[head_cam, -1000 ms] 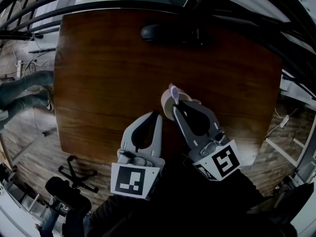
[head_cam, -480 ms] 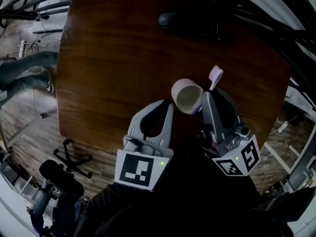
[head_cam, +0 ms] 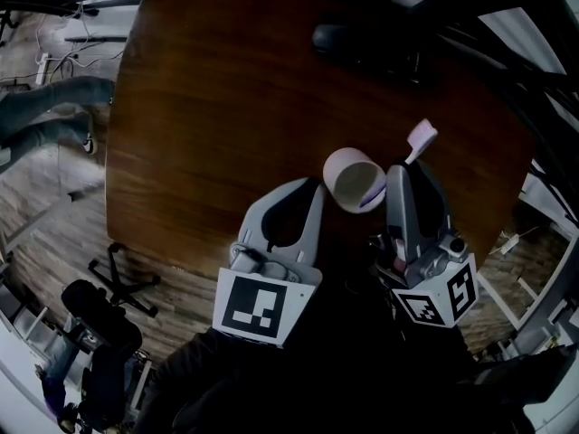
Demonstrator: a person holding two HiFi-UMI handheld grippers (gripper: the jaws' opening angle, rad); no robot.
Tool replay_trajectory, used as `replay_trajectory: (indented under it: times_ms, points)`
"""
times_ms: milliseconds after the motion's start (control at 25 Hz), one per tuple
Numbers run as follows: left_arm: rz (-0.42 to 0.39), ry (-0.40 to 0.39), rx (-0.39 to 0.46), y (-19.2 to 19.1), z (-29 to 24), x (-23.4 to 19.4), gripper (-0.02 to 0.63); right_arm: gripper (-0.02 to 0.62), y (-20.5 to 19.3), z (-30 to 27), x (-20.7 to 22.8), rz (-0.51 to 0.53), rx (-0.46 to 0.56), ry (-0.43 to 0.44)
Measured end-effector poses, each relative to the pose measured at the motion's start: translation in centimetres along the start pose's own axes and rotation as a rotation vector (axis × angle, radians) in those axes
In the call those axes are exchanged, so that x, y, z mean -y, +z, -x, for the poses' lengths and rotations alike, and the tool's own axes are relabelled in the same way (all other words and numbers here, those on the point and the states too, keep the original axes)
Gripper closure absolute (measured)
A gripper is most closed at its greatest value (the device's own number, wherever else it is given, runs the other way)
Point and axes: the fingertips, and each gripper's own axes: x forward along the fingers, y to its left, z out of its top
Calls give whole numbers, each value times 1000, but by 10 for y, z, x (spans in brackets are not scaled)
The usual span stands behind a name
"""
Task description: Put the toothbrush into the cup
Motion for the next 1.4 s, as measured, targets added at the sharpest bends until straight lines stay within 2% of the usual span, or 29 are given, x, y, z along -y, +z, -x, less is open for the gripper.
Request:
replay_trajectory:
  times_ms: [520, 680, 840, 1120, 1320, 1400]
  points:
    - [18, -27, -36, -15, -9, 0, 598, 565, -29, 8, 3, 100, -57, -22]
    - [13, -29, -30, -13, -5, 2, 598, 524, -35, 11, -4, 114, -91, -10]
    - [-3, -35, -10, -10, 3, 9, 598, 502, -40, 19, -10, 110, -114, -14]
    - [-32, -21, 52, -1, 26, 28, 598, 505, -30, 42, -28, 121, -112, -3]
    - [-56, 9, 100, 5, 53, 52, 598, 527, -20, 68, -36, 117, -169, -32]
    - [-70, 29, 124, 8, 65, 61, 598, 555, -14, 79, -39, 135, -186, -51]
